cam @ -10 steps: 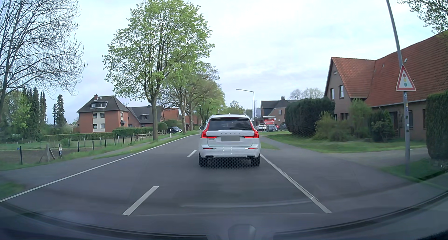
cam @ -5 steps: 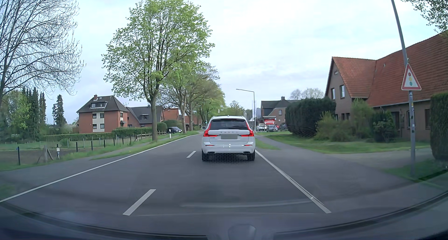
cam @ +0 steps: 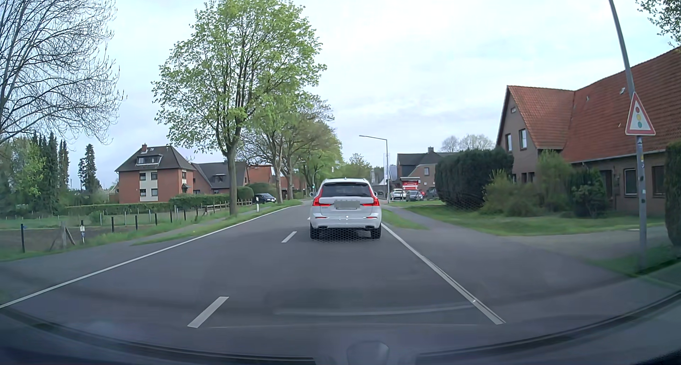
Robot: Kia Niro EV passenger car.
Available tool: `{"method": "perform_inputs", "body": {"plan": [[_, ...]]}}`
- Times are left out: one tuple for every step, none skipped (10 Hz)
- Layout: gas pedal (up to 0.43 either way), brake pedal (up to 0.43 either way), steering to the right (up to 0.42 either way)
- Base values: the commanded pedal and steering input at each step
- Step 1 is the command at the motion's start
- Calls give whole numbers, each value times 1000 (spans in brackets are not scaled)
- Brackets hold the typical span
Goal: Follow the waypoints while adhering to traffic rules and regulations
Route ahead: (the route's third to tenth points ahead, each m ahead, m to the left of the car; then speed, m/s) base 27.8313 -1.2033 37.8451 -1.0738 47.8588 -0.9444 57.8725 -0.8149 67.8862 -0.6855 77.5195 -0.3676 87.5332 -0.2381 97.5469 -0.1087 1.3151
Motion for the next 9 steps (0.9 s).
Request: {"method": "perform_inputs", "body": {"plan": [[130,0,-4],[130,0,-3],[130,0,-2],[130,0,-1],[150,0,-1],[157,0,-1],[157,0,-1],[157,0,-1],[157,0,-1]]}}
